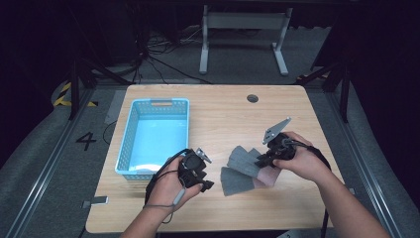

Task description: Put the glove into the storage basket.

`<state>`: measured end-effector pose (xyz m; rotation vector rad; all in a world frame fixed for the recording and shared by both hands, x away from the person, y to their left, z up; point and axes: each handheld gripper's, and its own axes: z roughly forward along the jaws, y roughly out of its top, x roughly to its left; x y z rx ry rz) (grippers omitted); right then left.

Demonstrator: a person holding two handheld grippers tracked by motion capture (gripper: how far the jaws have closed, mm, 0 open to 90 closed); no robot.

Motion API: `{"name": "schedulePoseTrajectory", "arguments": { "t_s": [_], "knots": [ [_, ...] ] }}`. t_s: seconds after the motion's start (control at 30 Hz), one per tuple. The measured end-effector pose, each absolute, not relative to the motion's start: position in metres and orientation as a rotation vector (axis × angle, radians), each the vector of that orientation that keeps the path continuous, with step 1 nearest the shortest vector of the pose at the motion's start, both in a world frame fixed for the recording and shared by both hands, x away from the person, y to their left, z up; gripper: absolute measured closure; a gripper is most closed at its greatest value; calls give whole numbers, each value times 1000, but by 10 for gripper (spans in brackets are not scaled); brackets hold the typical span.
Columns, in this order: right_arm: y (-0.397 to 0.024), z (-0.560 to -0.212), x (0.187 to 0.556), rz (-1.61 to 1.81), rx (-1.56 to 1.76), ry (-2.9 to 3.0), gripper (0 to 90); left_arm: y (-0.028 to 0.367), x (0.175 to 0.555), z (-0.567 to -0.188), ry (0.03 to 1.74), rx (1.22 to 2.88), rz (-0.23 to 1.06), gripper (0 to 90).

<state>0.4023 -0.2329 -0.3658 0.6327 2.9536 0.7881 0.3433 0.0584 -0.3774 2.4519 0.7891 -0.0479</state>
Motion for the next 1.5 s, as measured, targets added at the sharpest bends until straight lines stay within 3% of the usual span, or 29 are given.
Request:
{"name": "schedulePoseTrajectory", "arguments": {
  "t_s": [0.5,0.77,1.27,1.5],
  "knots": [
    [-217,-405,396,704,556,2995,782,46,342,-386,759,2468,-60,617],
    [-217,-412,392,735,574,2953,664,36,345,-396,736,2505,-84,617],
    [-269,-388,369,870,838,2737,647,21,353,-407,731,2524,-81,621],
    [-293,-397,366,831,897,2756,668,20,354,-410,736,2524,-86,626]
  ]
}}
